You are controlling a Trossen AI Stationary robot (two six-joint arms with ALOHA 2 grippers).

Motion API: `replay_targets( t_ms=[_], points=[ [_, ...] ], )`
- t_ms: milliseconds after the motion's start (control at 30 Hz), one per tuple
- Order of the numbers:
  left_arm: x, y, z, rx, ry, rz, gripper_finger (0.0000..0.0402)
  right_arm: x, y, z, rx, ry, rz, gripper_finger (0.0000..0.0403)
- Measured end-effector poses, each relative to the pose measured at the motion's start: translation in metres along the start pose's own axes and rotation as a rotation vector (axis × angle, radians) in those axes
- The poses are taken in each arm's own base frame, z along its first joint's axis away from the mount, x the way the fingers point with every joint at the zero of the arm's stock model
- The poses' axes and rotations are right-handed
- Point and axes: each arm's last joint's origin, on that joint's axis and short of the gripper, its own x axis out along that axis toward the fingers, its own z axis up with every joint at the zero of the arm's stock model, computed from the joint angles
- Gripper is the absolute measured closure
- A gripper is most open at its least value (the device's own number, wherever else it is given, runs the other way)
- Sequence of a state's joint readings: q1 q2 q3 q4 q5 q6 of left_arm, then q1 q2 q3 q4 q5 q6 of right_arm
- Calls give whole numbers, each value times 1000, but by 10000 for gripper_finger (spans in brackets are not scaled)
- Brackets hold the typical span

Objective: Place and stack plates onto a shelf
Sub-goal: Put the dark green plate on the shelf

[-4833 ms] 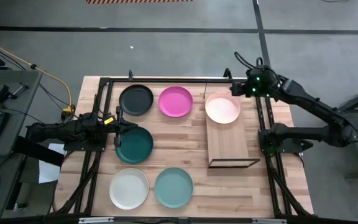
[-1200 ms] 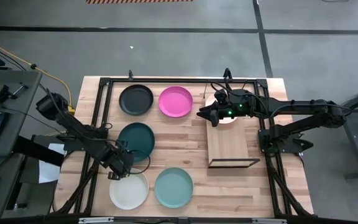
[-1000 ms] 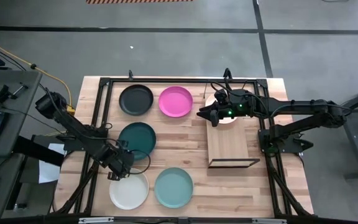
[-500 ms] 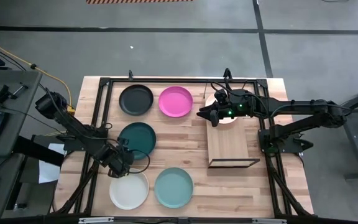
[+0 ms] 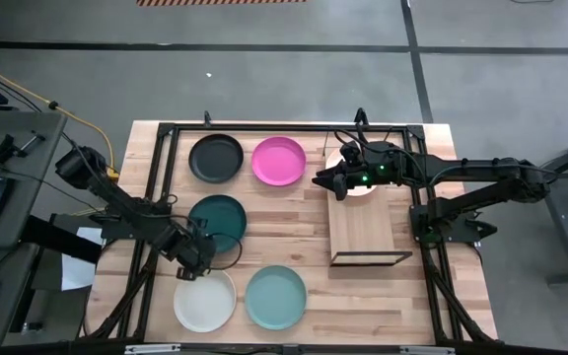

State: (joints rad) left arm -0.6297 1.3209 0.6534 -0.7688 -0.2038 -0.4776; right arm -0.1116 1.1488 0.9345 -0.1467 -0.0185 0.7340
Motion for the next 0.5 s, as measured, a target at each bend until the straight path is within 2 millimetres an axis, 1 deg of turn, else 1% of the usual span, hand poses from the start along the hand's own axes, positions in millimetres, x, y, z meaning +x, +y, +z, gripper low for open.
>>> replay_targets(
  t_ms=[67,133,267,367,500],
  points=[
    [-6,3,5,-18,8,0,392,0,0,0,2,0,0,231],
    [-16,6,11,-11,1,-2,397,0,0,0,6,0,0,231],
    [-49,15,28,39,-89,-10,399,0,2,2,48,-21,20,231],
    [-75,28,39,75,-158,16,400,0,6,6,49,-58,64,231],
    [-107,52,60,133,-265,46,400,-3,14,13,33,-97,152,231]
  ],
)
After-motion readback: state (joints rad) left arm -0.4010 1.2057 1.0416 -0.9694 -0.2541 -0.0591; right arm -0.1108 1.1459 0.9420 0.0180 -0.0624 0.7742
